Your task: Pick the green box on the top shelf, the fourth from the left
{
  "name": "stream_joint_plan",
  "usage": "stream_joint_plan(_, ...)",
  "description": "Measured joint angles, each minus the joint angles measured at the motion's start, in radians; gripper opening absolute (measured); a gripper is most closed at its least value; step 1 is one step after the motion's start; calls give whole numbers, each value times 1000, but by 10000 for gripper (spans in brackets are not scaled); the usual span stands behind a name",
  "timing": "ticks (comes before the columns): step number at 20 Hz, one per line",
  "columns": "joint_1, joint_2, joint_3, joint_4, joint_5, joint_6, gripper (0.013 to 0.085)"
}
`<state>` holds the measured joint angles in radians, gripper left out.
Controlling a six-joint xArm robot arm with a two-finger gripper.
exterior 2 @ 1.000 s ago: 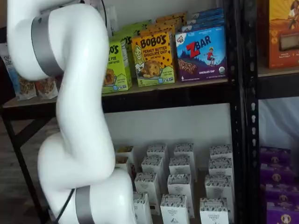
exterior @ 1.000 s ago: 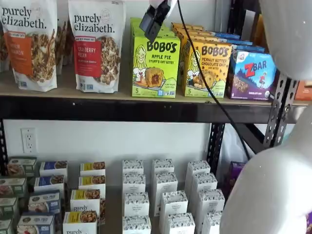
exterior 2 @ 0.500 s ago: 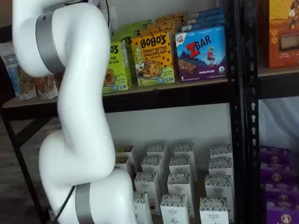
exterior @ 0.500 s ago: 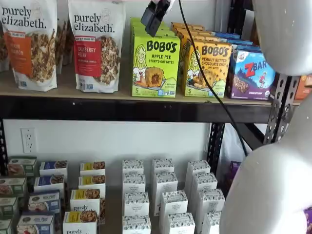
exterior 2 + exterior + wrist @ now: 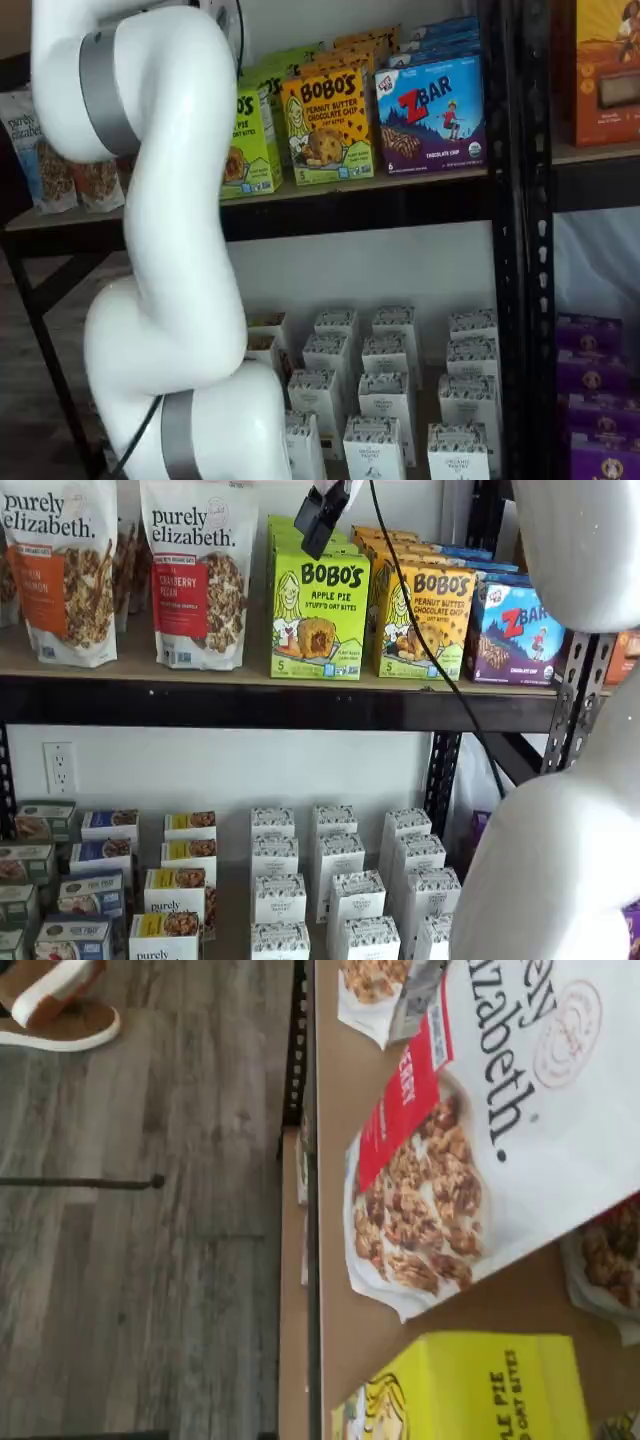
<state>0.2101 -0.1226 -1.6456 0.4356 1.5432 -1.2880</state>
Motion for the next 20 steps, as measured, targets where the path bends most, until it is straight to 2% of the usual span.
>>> stream_joint_plan(12, -8, 32, -3, -54, 11, -24, 850)
stream_joint_plan(20, 19, 69, -45, -106, 39, -3, 850)
